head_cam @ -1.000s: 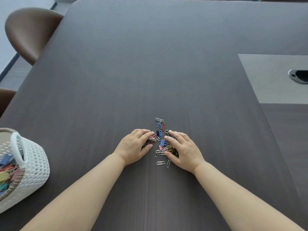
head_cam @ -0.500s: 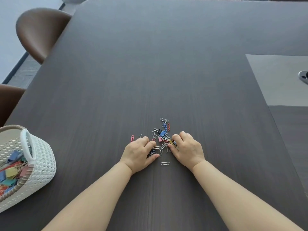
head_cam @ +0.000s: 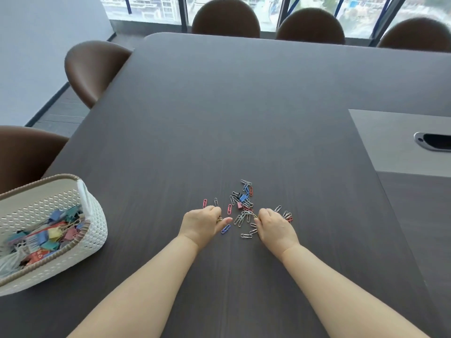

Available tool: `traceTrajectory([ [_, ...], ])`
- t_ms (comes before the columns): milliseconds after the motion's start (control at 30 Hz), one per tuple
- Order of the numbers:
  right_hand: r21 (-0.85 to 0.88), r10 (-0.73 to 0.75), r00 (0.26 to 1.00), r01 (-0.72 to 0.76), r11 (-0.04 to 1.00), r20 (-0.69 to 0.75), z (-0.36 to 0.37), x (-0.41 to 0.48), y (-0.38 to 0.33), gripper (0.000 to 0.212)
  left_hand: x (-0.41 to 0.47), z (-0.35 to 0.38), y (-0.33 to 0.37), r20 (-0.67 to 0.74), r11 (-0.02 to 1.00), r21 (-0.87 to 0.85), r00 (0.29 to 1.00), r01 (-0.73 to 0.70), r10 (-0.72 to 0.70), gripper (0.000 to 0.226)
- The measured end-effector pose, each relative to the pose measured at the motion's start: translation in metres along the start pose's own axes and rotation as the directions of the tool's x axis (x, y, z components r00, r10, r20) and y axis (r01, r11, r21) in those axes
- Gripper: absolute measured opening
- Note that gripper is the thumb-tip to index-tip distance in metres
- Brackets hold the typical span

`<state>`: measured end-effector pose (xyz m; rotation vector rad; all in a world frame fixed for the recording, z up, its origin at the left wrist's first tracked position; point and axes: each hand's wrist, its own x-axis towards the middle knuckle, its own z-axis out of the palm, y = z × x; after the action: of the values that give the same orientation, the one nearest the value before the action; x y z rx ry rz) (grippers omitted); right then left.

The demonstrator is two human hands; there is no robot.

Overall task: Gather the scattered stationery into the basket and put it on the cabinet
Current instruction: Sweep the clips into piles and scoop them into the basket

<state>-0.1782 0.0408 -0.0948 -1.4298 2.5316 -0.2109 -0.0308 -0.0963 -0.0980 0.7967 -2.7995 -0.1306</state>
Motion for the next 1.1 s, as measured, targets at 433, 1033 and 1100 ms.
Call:
traceTrajectory([
  [433, 0.296, -0.352, 0.897, 0.424, 0.856, -0.268, -0.073, 0.005, -0.227, 0.023, -0.1, -0.166, -0.162, -0.311, 0.947, 0.025, 0.903, 0.32, -0.297, 0.064],
  [1033, 0.167, -0.486, 0.866, 0.5, 0.85, -0.117, -0.038, 0.024, -0.401, 0.024, -0.168, -0.192, -0.283, -0.131, 0.913, 0.046, 0.908, 0.405, -0.397, 0.064],
  [1100, 0.146, -0.435, 0.893, 0.448, 0.882, -0.113, -0.036, 0.023, -0.399, 0.023, -0.17, -0.194, -0.282, -0.15, 0.911, 0.048, 0.905, 0.409, -0.398, 0.065],
])
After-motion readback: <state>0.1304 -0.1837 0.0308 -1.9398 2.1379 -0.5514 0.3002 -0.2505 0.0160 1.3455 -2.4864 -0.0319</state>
